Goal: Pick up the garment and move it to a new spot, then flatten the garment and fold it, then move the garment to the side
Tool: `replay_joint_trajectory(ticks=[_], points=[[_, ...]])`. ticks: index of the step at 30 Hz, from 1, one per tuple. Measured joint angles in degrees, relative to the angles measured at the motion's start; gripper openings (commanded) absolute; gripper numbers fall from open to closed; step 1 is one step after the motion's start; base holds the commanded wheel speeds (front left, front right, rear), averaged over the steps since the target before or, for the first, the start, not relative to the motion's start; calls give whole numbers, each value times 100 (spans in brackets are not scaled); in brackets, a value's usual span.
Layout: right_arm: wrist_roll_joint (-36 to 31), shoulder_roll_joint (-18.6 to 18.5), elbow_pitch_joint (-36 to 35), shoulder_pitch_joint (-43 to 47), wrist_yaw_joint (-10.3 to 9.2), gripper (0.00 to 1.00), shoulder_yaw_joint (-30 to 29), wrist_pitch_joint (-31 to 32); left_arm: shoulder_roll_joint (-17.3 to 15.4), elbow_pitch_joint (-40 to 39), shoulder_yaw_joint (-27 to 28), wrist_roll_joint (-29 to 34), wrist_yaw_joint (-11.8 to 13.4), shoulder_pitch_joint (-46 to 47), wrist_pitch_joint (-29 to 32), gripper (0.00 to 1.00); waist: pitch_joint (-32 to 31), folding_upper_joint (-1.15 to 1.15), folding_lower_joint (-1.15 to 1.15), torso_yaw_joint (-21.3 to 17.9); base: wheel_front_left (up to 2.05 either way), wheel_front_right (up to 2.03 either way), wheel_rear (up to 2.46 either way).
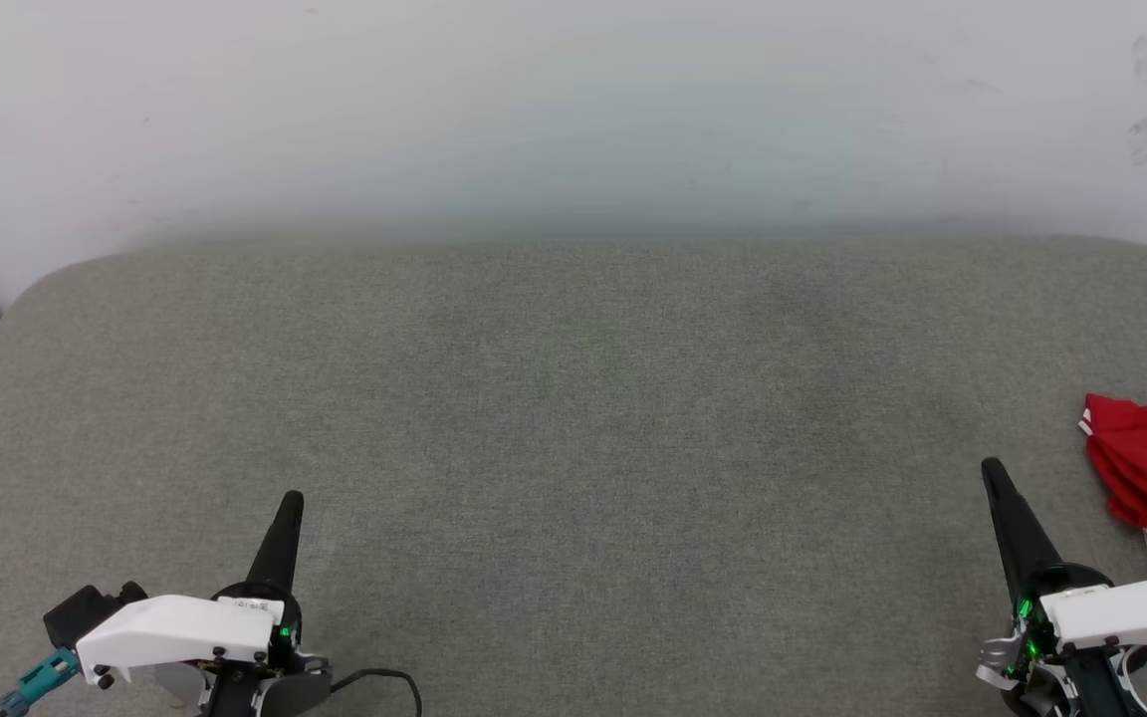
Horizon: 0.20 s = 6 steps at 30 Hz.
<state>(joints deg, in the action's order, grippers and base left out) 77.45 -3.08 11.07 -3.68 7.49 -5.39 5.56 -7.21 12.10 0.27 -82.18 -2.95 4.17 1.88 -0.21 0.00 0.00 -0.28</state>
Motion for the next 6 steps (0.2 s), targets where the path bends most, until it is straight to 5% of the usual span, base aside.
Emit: replay_joint_trajectory(ticks=[6], points=[[285,0,49,-64,0,0,-19,4,67,33,102,-199,-80,67,81,0,6,0,0,5,0,0,0]])
